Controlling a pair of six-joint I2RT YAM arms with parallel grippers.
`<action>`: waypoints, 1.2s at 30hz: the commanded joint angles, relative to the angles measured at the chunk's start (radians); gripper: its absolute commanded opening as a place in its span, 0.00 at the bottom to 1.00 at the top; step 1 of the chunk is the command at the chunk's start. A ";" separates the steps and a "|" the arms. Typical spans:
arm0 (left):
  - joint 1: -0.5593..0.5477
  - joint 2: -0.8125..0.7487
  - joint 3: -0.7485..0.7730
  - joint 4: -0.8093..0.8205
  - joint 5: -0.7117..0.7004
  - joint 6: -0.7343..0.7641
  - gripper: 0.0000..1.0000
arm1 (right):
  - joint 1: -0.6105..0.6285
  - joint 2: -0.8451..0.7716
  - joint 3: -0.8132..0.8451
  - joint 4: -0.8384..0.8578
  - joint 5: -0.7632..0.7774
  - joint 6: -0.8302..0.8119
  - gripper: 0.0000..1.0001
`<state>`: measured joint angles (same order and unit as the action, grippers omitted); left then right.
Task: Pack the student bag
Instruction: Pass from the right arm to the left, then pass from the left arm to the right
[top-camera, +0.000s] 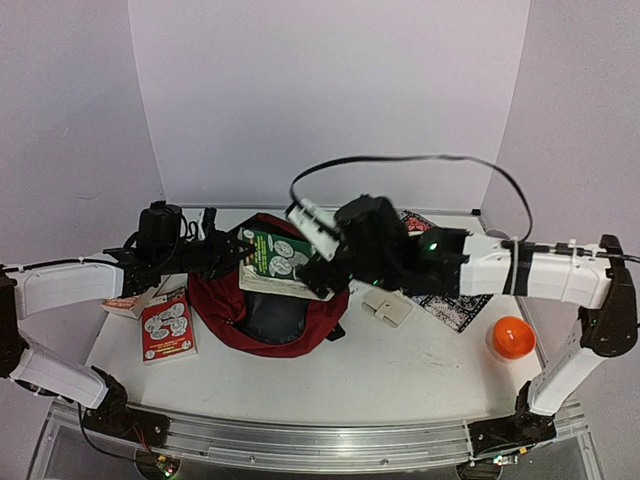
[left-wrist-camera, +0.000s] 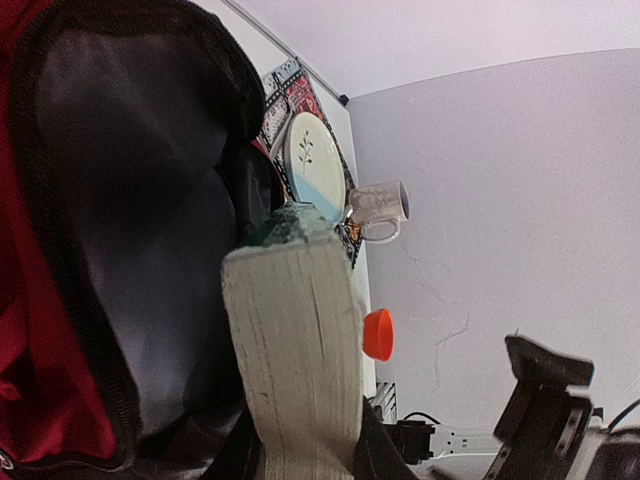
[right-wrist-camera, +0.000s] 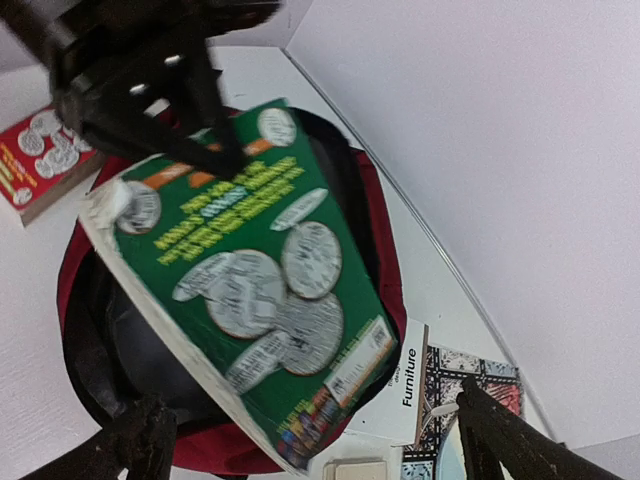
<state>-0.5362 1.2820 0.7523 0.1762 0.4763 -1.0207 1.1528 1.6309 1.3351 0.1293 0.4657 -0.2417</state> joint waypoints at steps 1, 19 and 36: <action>0.044 -0.074 0.019 0.094 0.085 0.063 0.00 | -0.160 -0.133 -0.018 -0.019 -0.375 0.303 0.98; 0.084 -0.113 0.064 0.188 0.263 0.069 0.00 | -0.496 0.039 -0.136 0.341 -1.123 0.787 0.98; 0.131 -0.014 0.062 0.524 0.379 -0.101 0.00 | -0.540 0.150 -0.202 0.731 -1.421 1.000 0.96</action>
<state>-0.4262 1.2441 0.7506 0.4719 0.8057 -1.0580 0.6125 1.7662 1.1531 0.6645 -0.8218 0.6736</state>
